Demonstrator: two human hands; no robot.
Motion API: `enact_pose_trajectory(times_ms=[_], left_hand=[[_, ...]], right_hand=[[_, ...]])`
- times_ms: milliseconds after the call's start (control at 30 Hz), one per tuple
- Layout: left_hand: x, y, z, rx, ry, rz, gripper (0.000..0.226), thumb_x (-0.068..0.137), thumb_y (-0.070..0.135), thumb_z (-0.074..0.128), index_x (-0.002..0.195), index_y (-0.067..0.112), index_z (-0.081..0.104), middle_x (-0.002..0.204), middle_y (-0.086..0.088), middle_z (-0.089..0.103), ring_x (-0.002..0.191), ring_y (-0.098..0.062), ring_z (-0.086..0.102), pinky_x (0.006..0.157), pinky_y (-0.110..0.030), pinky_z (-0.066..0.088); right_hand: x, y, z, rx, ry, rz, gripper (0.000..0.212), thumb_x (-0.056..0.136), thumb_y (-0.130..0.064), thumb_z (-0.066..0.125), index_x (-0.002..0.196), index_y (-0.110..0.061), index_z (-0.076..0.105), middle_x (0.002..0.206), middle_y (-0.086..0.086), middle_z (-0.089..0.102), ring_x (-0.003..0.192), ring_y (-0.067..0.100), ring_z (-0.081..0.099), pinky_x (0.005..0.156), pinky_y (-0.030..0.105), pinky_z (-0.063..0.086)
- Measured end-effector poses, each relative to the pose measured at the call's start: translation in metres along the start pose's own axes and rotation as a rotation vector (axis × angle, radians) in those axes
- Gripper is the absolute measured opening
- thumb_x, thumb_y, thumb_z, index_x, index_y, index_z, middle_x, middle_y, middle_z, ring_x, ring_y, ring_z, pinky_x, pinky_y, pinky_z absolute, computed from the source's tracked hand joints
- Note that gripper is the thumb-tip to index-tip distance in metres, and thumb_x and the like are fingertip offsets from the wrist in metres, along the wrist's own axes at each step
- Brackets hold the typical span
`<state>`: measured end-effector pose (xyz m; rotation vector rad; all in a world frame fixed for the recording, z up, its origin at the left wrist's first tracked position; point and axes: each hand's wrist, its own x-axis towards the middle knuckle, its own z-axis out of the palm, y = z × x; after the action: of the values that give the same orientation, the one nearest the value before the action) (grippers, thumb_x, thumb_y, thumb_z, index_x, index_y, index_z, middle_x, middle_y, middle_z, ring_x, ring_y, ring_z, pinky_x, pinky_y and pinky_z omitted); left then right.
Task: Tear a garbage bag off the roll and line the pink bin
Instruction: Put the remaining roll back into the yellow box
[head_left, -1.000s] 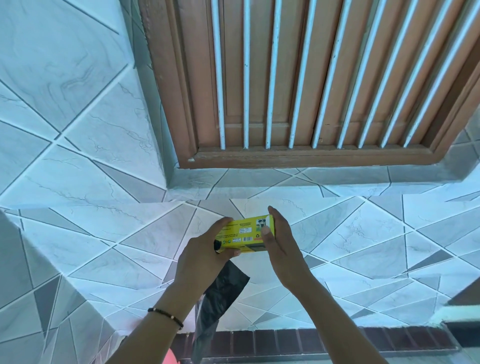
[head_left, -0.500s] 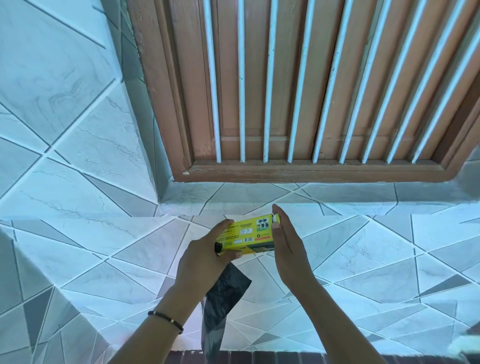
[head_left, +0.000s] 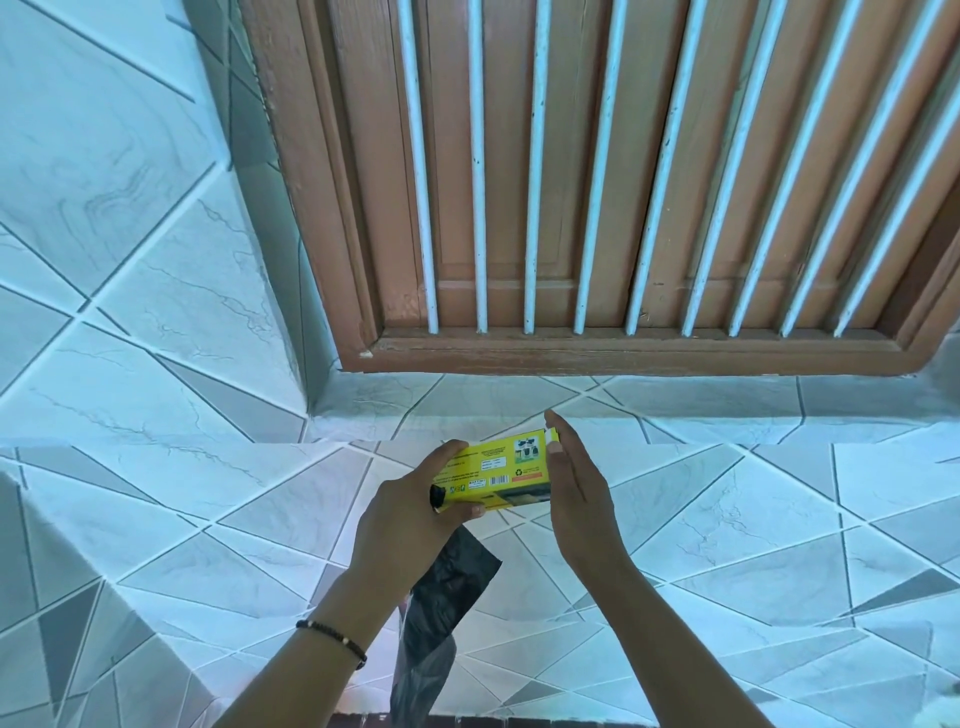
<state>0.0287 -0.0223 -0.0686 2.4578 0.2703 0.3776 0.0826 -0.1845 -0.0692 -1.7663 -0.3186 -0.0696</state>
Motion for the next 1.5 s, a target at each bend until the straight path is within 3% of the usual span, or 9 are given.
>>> enact_pose_trajectory(times_ms=[133, 267, 467, 600, 733, 900, 1067, 1233, 1500], left_hand=[[0.002, 0.004, -0.001, 0.005, 0.013, -0.012, 0.061, 0.080, 0.046, 0.067, 0.133, 0.050, 0.037, 0.085, 0.011, 0.057, 0.077, -0.013, 0.053, 0.067, -0.023, 0.044], [0.004, 0.004, -0.001, 0.021, 0.041, -0.028, 0.069, 0.078, 0.046, 0.069, 0.137, 0.047, 0.033, 0.091, 0.004, 0.068, 0.085, -0.019, 0.063, 0.072, -0.026, 0.048], [0.016, 0.005, -0.010, 0.006, 0.114, -0.099, 0.086, 0.068, 0.043, 0.078, 0.135, 0.025, 0.027, 0.084, 0.001, 0.066, 0.094, -0.029, 0.065, 0.071, -0.032, 0.049], [0.035, 0.010, -0.016, -0.063, 0.163, -0.108, 0.090, 0.066, 0.041, 0.081, 0.136, 0.017, 0.031, 0.099, -0.006, 0.071, 0.101, -0.031, 0.064, 0.076, -0.035, 0.048], [0.059, 0.017, -0.026, -0.050, 0.219, -0.089, 0.075, 0.069, 0.052, 0.074, 0.130, 0.020, 0.045, 0.095, -0.004, 0.071, 0.098, -0.027, 0.064, 0.079, -0.034, 0.049], [0.076, 0.024, -0.032, -0.034, 0.302, 0.010, 0.042, 0.076, 0.040, 0.072, 0.114, 0.027, 0.058, 0.098, 0.003, 0.074, 0.092, -0.021, 0.067, 0.073, -0.029, 0.048], [0.098, 0.023, -0.018, -0.012, 0.250, 0.002, 0.036, 0.080, 0.036, 0.068, 0.111, 0.022, 0.056, 0.093, -0.002, 0.071, 0.095, -0.028, 0.064, 0.076, -0.036, 0.052], [0.107, 0.015, -0.002, -0.009, 0.251, -0.045, 0.036, 0.085, 0.039, 0.062, 0.112, 0.016, 0.052, 0.089, -0.009, 0.070, 0.092, -0.034, 0.063, 0.069, -0.037, 0.049], [0.088, 0.005, 0.000, -0.168, 0.292, -0.028, 0.044, 0.091, 0.027, 0.056, 0.130, 0.011, 0.044, 0.099, -0.006, 0.073, 0.097, -0.032, 0.065, 0.076, -0.035, 0.050]], right_hand=[[0.001, 0.002, 0.002, -0.075, -0.059, -0.039, 0.045, 0.100, -0.037, 0.028, 0.144, -0.029, 0.033, 0.145, 0.001, 0.044, 0.126, 0.017, 0.047, 0.099, 0.023, 0.039], [0.004, 0.001, 0.003, -0.203, -0.167, -0.100, 0.072, 0.088, -0.062, 0.026, 0.150, -0.027, 0.012, 0.156, -0.003, 0.023, 0.140, 0.014, 0.028, 0.113, 0.035, 0.029], [0.018, 0.003, -0.004, -0.450, -0.288, -0.182, 0.089, 0.086, -0.051, 0.054, 0.150, -0.018, 0.001, 0.155, 0.002, 0.013, 0.140, 0.021, 0.015, 0.110, 0.036, 0.023], [0.047, -0.004, -0.009, -0.495, -0.223, -0.179, 0.090, 0.083, -0.043, 0.063, 0.150, -0.014, 0.010, 0.137, 0.010, 0.027, 0.131, 0.024, 0.021, 0.104, 0.031, 0.025], [0.080, -0.011, -0.011, -0.397, -0.105, -0.114, 0.076, 0.081, -0.046, 0.066, 0.143, -0.014, 0.036, 0.131, 0.013, 0.043, 0.127, 0.026, 0.038, 0.101, 0.033, 0.037], [0.097, -0.014, -0.017, -0.285, -0.035, -0.151, 0.056, 0.075, -0.022, 0.077, 0.126, -0.016, 0.055, 0.115, 0.000, 0.051, 0.093, 0.013, 0.052, 0.068, 0.005, 0.038], [0.117, -0.004, -0.014, -0.287, 0.013, -0.163, 0.061, 0.069, -0.014, 0.080, 0.124, -0.014, 0.054, 0.120, 0.005, 0.058, 0.107, 0.021, 0.056, 0.090, 0.029, 0.045], [0.122, 0.005, -0.005, -0.367, 0.049, -0.215, 0.065, 0.070, -0.007, 0.077, 0.128, -0.012, 0.048, 0.127, 0.011, 0.046, 0.112, 0.024, 0.052, 0.091, 0.022, 0.037], [0.097, 0.008, -0.002, -0.372, 0.175, -0.239, 0.074, 0.067, -0.007, 0.080, 0.130, -0.011, 0.043, 0.126, 0.012, 0.044, 0.118, 0.025, 0.045, 0.098, 0.027, 0.037]])
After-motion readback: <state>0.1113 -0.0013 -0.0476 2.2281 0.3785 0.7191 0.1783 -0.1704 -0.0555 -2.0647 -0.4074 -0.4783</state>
